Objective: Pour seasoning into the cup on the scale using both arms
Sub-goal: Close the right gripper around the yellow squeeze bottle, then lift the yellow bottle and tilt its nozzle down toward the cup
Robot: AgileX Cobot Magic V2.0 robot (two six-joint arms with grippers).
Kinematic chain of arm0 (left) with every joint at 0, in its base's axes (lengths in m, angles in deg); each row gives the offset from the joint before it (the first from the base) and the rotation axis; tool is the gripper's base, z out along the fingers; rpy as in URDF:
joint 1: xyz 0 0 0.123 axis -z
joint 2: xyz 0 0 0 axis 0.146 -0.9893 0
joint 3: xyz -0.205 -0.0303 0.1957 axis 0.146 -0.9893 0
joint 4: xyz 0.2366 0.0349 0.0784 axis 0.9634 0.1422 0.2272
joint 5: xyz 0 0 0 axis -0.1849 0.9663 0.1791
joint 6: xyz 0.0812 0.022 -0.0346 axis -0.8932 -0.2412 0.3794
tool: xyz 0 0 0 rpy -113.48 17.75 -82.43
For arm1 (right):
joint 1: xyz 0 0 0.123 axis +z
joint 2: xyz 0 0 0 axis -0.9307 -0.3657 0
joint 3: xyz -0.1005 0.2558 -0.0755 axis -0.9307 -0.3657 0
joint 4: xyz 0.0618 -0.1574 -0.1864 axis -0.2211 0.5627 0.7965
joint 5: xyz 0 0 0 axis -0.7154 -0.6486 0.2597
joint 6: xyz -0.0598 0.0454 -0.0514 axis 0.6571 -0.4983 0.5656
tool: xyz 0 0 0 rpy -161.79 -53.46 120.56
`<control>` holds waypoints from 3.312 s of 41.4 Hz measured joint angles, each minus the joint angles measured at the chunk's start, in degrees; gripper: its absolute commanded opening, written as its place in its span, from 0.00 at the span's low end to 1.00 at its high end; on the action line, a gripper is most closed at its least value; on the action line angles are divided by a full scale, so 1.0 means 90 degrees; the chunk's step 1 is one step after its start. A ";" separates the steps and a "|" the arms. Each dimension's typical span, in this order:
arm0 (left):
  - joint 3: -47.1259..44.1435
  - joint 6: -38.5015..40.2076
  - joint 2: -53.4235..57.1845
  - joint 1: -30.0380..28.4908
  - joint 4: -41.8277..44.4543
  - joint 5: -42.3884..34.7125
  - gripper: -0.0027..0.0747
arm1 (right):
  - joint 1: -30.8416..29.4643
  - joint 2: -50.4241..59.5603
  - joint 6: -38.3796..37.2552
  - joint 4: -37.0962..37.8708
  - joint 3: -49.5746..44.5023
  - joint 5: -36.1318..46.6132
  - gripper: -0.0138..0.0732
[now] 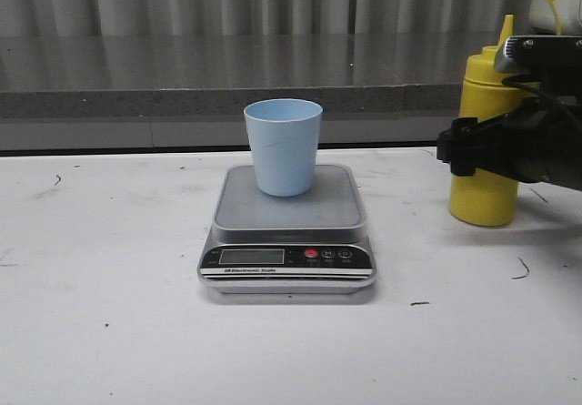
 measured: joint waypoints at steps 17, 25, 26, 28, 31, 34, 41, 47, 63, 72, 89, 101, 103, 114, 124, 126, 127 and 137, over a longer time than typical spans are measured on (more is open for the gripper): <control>0.0000 0.0000 0.0000 0.0000 0.0000 0.0000 0.54 | 0.0010 0.0200 0.0040 0.0351 0.0014 -0.0354 0.59; 0.0000 0.0000 0.0000 0.0000 0.0006 0.0000 0.54 | 0.0010 0.1101 0.0715 0.1190 0.0014 -0.1451 0.59; 0.0000 0.0000 0.0000 0.0000 0.0006 0.0000 0.54 | 0.0019 0.1227 0.0828 0.1290 0.0014 -0.1620 0.59; 0.0000 0.0000 0.0000 0.0000 0.0006 0.0000 0.54 | 0.0039 0.1519 0.1091 0.1411 0.0014 -0.2075 0.59; 0.0000 0.0000 0.0000 0.0000 0.0006 0.0000 0.54 | 0.0106 0.1903 0.1543 0.1509 0.0080 -0.2854 0.59; 0.0000 0.0000 0.0000 0.0000 0.0006 0.0000 0.54 | 0.0254 0.2204 0.2087 0.1519 0.0250 -0.3657 0.59; 0.0000 0.0000 0.0000 0.0000 0.0006 0.0000 0.54 | 0.0790 0.2422 0.3229 0.1547 0.0979 -0.5355 0.58; 0.0000 0.0000 0.0000 0.0000 0.0006 0.0000 0.54 | 0.1144 0.2351 0.3699 0.1561 0.1768 -0.6403 0.58; 0.0000 0.0000 0.0000 0.0000 0.0006 0.0000 0.54 | 0.1452 0.1692 0.4261 0.2637 0.3300 -0.7895 0.51; 0.0000 0.0000 0.0000 0.0000 0.0006 0.0000 0.54 | 0.1543 0.1368 0.4276 0.3789 0.3777 -0.8705 0.51; 0.0000 0.0000 0.0000 0.0000 0.0006 0.0000 0.54 | 0.1779 0.1053 0.4276 0.5824 0.4230 -0.9073 0.51; 0.0000 0.0000 0.0000 0.0000 0.0006 0.0000 0.54 | 0.1876 0.1001 0.4061 0.7115 0.4301 -0.9159 0.51; 0.0000 0.0000 0.0000 0.0000 0.0006 0.0000 0.54 | 0.1890 0.0997 0.3947 0.7279 0.4301 -0.9159 0.51; 0.0000 0.0000 0.0000 0.0000 0.0006 0.0000 0.54 | 0.1930 0.0997 0.3707 0.7893 0.4301 -0.9174 0.51; 0.0000 0.0000 0.0000 0.0000 0.0006 -0.0004 0.54 | 0.1930 0.0997 0.3679 0.8024 0.4301 -0.9174 0.51; 0.0000 0.0000 0.0000 0.0000 0.0006 -0.0004 0.54 | 0.1930 0.0997 0.3679 0.8024 0.4301 -0.9174 0.51; 0.0000 0.0000 0.0000 0.0000 0.0006 -0.0004 0.54 | 0.1930 0.0997 0.3679 0.8024 0.4301 -0.9174 0.51; 0.0000 0.0000 0.0000 0.0000 0.0006 -0.0004 0.54 | 0.1930 0.0997 0.2337 0.8024 0.4301 -0.9174 0.51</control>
